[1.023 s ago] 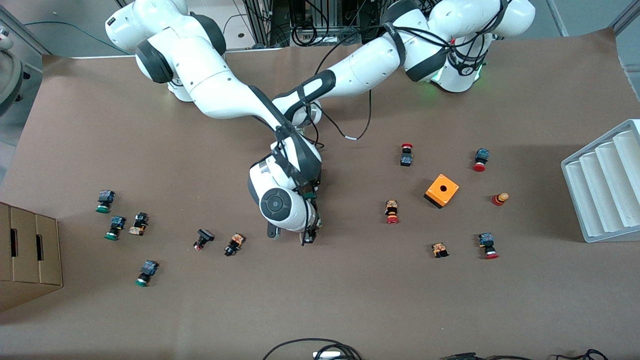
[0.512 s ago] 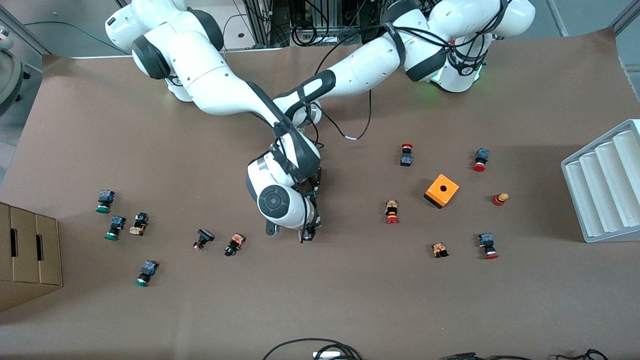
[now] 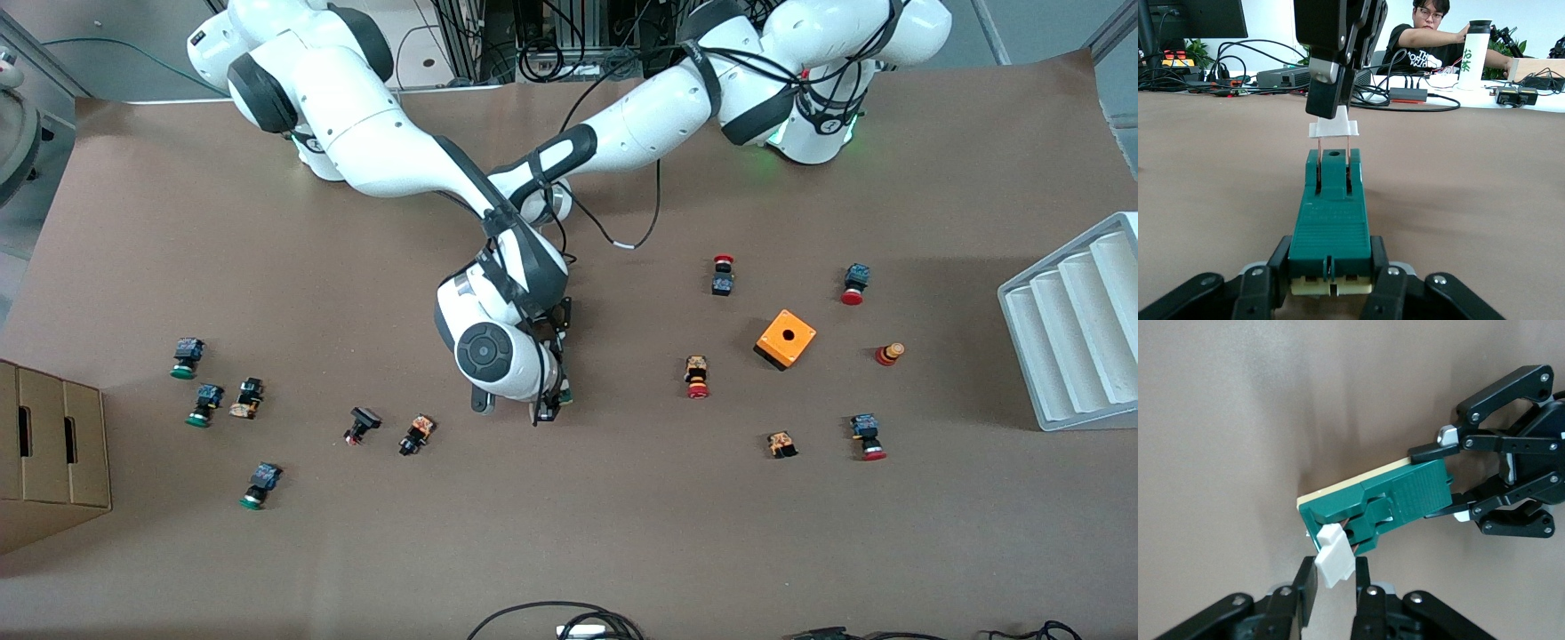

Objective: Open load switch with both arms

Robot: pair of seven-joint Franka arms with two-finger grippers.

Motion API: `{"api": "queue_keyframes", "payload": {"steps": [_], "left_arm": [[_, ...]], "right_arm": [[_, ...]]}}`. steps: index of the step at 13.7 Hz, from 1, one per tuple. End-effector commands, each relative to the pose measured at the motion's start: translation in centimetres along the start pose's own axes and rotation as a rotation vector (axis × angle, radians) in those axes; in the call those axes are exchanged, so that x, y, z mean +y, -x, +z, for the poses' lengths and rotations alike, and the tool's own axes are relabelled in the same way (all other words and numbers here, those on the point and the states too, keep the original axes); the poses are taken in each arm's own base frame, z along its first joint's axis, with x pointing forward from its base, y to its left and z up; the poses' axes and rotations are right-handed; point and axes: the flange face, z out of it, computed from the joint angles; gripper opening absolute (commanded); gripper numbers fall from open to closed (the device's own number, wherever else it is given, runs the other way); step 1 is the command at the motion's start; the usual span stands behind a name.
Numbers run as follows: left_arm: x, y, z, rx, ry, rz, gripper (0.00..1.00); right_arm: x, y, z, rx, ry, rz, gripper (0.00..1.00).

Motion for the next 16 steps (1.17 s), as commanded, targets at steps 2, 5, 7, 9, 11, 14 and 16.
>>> {"api": "queue_keyframes", "payload": {"steps": [2, 5, 7, 9, 11, 14, 16], "left_arm": [[0.0, 1.5, -0.2, -0.014, 0.008, 0.019, 0.5], [0.0, 1.5, -0.2, -0.014, 0.008, 0.019, 0.5], [0.0, 1.6, -0.3, -0.014, 0.01, 0.019, 0.5], [0.0, 1.6, -0.3, -0.014, 0.01, 0.019, 0.5], [0.0, 1.7, -0.2, -0.013, 0.008, 0.021, 0.5], [-0.1, 1.7, -0.3, -0.014, 0.009, 0.019, 0.5], [0.0, 1.7, -0.3, -0.015, 0.008, 0.02, 0.5]], "right_arm": [[2.2, 0.0, 0.1, -0.007, 0.062, -0.002, 0.29], [2.7, 0.0, -0.2, -0.006, 0.066, -0.007, 0.29], [3.1, 0.2, -0.3, -0.008, 0.071, -0.012, 0.29], [3.6, 0.2, -0.3, -0.011, 0.083, -0.021, 0.29], [3.8, 0.2, -0.7, -0.012, 0.082, -0.024, 0.29], [4.1, -0.2, -0.6, -0.003, 0.088, -0.027, 0.29], [4.2, -0.2, -0.6, 0.0, 0.087, -0.032, 0.29]]}}
